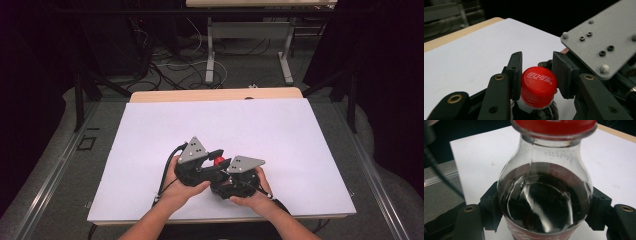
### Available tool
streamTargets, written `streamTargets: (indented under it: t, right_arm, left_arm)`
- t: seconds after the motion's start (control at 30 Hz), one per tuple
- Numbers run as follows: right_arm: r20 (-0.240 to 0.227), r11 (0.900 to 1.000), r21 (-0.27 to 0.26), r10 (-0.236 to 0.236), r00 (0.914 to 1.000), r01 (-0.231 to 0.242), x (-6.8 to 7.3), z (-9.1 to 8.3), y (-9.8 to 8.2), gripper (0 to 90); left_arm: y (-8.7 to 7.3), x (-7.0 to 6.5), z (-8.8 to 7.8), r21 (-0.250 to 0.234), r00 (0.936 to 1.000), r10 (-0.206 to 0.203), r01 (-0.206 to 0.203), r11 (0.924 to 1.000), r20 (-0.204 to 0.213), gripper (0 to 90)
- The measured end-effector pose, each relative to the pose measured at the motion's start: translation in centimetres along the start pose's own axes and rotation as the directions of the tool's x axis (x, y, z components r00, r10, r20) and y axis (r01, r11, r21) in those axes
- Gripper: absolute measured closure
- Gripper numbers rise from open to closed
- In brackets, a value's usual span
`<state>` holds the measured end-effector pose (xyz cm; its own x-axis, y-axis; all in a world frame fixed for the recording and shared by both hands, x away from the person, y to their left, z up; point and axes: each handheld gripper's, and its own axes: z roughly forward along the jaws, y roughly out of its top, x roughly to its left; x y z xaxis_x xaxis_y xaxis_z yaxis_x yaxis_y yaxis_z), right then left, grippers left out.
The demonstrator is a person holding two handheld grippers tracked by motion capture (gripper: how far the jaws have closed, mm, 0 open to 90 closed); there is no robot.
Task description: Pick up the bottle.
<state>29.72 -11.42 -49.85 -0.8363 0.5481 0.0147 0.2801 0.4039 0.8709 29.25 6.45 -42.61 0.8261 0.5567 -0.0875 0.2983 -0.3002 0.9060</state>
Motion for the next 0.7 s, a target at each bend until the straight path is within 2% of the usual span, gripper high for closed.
streamTargets:
  t: [0.07,0.1,0.13,0.2,0.23,0.3,0.37,0.4,0.43,0.47,0.57,0.6,0.63,0.7]
  right_arm:
    - [0.01,1.0,0.001,0.004,0.9999,-0.004,0.0,0.0,0.0,29.7]
    - [0.018,1.0,0.0,0.0,0.9998,0.0,0.0,0.0,0.0,29.7]
    - [0.02,1.0,-0.004,-0.002,0.9998,0.002,0.0,0.1,0.0,29.7]
    - [-0.005,1.0,0.013,0.008,1.0,-0.008,-0.2,0.0,0.0,29.6]
    - [-0.011,1.0,0.013,0.011,0.9999,-0.011,-0.3,-0.1,-0.1,29.6]
    - [-0.008,1.0,0.0,0.011,0.9999,-0.011,-0.3,-0.2,-0.1,29.6]
    - [-0.014,1.0,-0.006,0.012,0.9998,-0.012,-0.4,-0.2,-0.1,29.6]
    - [-0.032,1.0,-0.003,0.012,0.9994,-0.012,-0.4,-0.3,0.0,29.7]
    - [-0.037,1.0,-0.01,0.022,0.9991,-0.023,-0.4,-0.3,0.0,29.6]
    - [-0.039,1.0,-0.016,0.013,0.9992,-0.014,-0.4,-0.4,0.0,29.6]
    - [-0.051,1.0,-0.017,-0.002,0.9987,0.001,-0.4,-0.4,0.1,29.6]
    - [-0.06,1.0,-0.004,-0.003,0.9982,0.003,-0.2,-0.4,0.1,29.6]
    - [-0.058,1.0,-0.018,-0.009,0.9983,0.008,-0.1,-0.3,0.1,29.6]
    - [-0.07,1.0,-0.013,-0.011,0.9975,0.01,0.0,-0.4,0.1,29.6]
  left_arm:
    - [0.0,-0.6,0.1,0.003,0.9988,-0.012,0.012,0.9999,-0.047,61.5]
    - [0.1,-0.7,0.2,0.003,0.9983,-0.017,0.017,0.9999,-0.057,61.3]
    - [0.1,-0.7,0.2,0.004,0.9982,-0.016,0.017,0.9999,-0.058,60.6]
    - [0.3,-0.4,-0.3,-0.011,0.9994,-0.015,0.015,0.9998,-0.032,50.0]
    - [0.4,-0.2,-0.6,-0.022,0.9997,-0.012,0.012,0.9997,-0.021,48.3]
    - [0.5,0.3,-1.2,-0.03,0.9999,-0.012,0.013,0.9995,0.011,45.8]
    - [0.7,0.9,-1.7,-0.004,0.9987,-0.007,0.007,1.0,0.05,45.5]
    - [0.7,1.3,-1.8,0.006,0.9965,-0.001,0.001,1.0,0.084,45.6]
    - [0.8,1.5,-1.9,0.017,0.9931,0.004,-0.006,0.9998,0.117,45.7]
    - [0.8,1.8,-1.9,0.023,0.9902,0.007,-0.01,0.9997,0.139,46.7]
    - [0.8,2.4,-1.8,0.037,0.9829,0.01,-0.017,0.9992,0.184,48.4]
    - [0.8,2.7,-1.8,0.04,0.9799,0.024,-0.033,0.9987,0.198,49.3]
    - [0.8,2.9,-1.7,0.048,0.9761,0.02,-0.031,0.9984,0.217,49.7]
    - [0.7,3.1,-1.5,0.06,0.9667,0.015,-0.032,0.9977,0.255,51.1]
